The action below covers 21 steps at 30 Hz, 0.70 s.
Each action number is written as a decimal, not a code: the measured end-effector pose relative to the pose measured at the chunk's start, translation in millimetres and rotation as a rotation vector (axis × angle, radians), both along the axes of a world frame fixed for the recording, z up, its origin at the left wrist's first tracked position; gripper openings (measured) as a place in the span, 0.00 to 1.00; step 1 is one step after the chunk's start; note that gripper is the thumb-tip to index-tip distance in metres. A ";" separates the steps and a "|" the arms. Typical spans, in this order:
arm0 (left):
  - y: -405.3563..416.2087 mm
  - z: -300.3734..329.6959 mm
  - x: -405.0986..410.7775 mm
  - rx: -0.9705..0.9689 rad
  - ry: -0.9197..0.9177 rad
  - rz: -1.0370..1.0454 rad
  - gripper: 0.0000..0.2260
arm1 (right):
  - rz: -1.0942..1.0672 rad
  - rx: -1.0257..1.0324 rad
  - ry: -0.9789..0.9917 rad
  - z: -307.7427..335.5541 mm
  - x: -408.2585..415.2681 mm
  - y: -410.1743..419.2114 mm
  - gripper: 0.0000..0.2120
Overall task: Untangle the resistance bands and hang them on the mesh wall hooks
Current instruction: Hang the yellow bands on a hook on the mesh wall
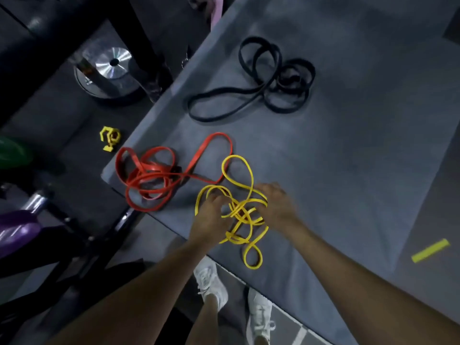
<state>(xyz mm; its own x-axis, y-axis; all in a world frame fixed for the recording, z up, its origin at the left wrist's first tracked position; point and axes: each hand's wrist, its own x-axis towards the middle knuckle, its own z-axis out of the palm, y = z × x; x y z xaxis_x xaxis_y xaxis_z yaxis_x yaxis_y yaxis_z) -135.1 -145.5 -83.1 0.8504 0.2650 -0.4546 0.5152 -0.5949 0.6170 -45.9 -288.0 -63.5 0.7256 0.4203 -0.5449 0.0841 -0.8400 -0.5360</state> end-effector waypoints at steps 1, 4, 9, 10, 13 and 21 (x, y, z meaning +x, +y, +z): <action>-1.5 -7.6 0.6 0.003 0.021 -0.009 0.17 | 0.005 -0.004 0.006 -8.8 -0.6 2.1 0.24; -9.0 -23.0 -0.4 0.103 0.062 -0.028 0.15 | 0.028 -0.010 0.033 -31.0 -6.5 4.8 0.26; -18.9 -34.2 -6.9 0.331 0.059 -0.127 0.11 | 0.150 -0.190 -0.131 -44.4 -14.4 0.7 0.23; -18.5 -34.1 -7.1 0.335 0.066 -0.147 0.10 | 0.169 -0.227 -0.129 -43.1 -15.0 -0.2 0.20; -16.0 -29.0 -8.3 0.276 0.147 -0.166 0.09 | 0.199 -0.287 -0.077 -39.8 -17.7 -8.5 0.11; -10.4 38.4 -5.3 -0.009 -0.040 -0.039 0.04 | 0.090 -0.158 -0.072 32.4 0.2 -15.6 0.08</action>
